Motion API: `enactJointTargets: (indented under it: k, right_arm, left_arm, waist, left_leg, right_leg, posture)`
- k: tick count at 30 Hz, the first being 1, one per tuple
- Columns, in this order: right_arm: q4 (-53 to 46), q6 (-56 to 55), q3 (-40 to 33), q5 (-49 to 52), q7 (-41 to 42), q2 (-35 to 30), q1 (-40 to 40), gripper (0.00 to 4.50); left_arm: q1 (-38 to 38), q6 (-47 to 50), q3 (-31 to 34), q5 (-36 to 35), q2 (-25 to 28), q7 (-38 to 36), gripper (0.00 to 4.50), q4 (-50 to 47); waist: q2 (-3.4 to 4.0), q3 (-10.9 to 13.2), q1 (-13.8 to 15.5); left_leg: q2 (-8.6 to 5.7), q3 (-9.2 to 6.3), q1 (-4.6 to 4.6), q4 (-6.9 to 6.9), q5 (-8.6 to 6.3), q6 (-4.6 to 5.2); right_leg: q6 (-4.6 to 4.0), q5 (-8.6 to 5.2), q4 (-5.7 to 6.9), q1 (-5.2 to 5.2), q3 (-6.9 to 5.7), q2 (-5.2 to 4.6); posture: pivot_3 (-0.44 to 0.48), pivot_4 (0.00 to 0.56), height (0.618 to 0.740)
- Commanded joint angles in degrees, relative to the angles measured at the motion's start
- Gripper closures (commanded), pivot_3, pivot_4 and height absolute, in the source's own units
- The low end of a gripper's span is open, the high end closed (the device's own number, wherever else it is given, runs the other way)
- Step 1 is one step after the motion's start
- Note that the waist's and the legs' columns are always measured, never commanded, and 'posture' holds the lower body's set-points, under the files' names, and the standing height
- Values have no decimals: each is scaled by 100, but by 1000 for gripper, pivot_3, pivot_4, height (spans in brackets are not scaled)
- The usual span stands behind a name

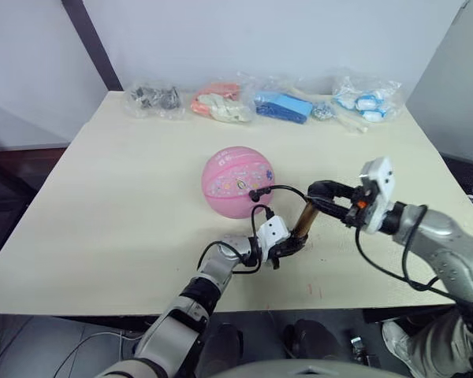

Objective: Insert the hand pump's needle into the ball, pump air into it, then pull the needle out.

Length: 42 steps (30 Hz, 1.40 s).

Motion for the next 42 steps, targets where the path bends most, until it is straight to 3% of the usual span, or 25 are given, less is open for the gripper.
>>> enactJointTargets:
  k: [1,4,9,11,14,21,24,27,32,39,42]
  right_arm:
    - [1031,354,703,-833,50,-33,681,2816]
    - [518,480,151,-448,143,-121,531,2816]
    - [-380,1041,-953,713,205,-454,86,2816]
    - [-628,1339,-1354,1235,169,-594,-157,2816]
    - [-950,1907,-2304,2849,-40,-1147,-879,2816]
    - [-824,2398,-3239,4380,-686,-1995,-1498,2816]
    - [-938,2386,-2914,3822,-776,-2057,-1270,2816]
    - [-844,2058,-1750,2476,-706,-1716,-684,2816]
    - [-16,1295,-395,895,-391,-1103,-10,2816]
    - [1162,549,746,-391,61,-263,471,2816]
    - [1147,442,739,-603,224,-210,556,2816]
  left_arm:
    - [308,290,-54,217,257,-44,3387,354]
    - [290,259,-28,212,279,-9,3387,423]
    - [281,165,-23,225,293,15,3387,569]
    - [269,128,-24,230,295,8,3387,625]
    - [246,62,-29,242,296,-6,3387,737]
    - [138,31,-43,237,291,-76,3387,866]
    - [101,19,-54,236,282,-105,3387,905]
    - [95,20,-59,238,268,-123,3387,904]
    - [102,13,-56,227,267,-116,3387,885]
    - [160,46,-35,208,305,-68,3387,803]
    - [205,56,-36,207,333,-71,3387,757]
  waist:
    - [-3,-3,-23]
    - [-3,0,-31]
    - [42,59,-8]
    - [60,75,-6]
    - [106,126,13]
    - [62,224,68]
    - [61,225,69]
    - [51,215,77]
    - [-28,121,49]
    - [-29,33,-24]
    - [-28,24,-34]
  left_leg:
    - [0,2,13,-1,-1,-1]
    - [1,3,65,-6,-4,-6]
    - [0,2,59,-6,-12,-19]
    - [-8,6,38,-6,-12,-19]
    - [-16,3,-35,13,-10,-19]
    - [-26,0,-42,17,-10,-17]
    - [-27,7,-52,21,-10,-17]
    - [-26,6,-51,21,-10,-17]
    - [-3,9,-18,19,-10,-17]
    - [4,5,13,12,-11,-18]
    - [6,8,65,-1,-12,-20]
  right_leg:
    - [-1,-1,0,9,3,-1]
    - [-20,-13,-4,37,4,-7]
    - [-26,-17,-8,40,2,-12]
    - [-6,-5,-8,20,6,-14]
    - [1,1,0,-42,6,-11]
    - [3,2,-3,-42,6,-19]
    - [8,5,-3,-49,12,-21]
    - [8,5,-2,-49,11,-19]
    - [7,3,-2,-11,8,-8]
    - [1,-1,-1,12,3,-3]
    - [-19,-13,-3,49,9,-6]
  posture:
    - [0,150,740]
    - [0,150,740]
    - [0,150,740]
    - [0,150,740]
    - [0,150,740]
    - [0,150,740]
    - [0,150,740]
    - [0,150,740]
    - [0,150,740]
    - [0,150,740]
    - [0,150,740]
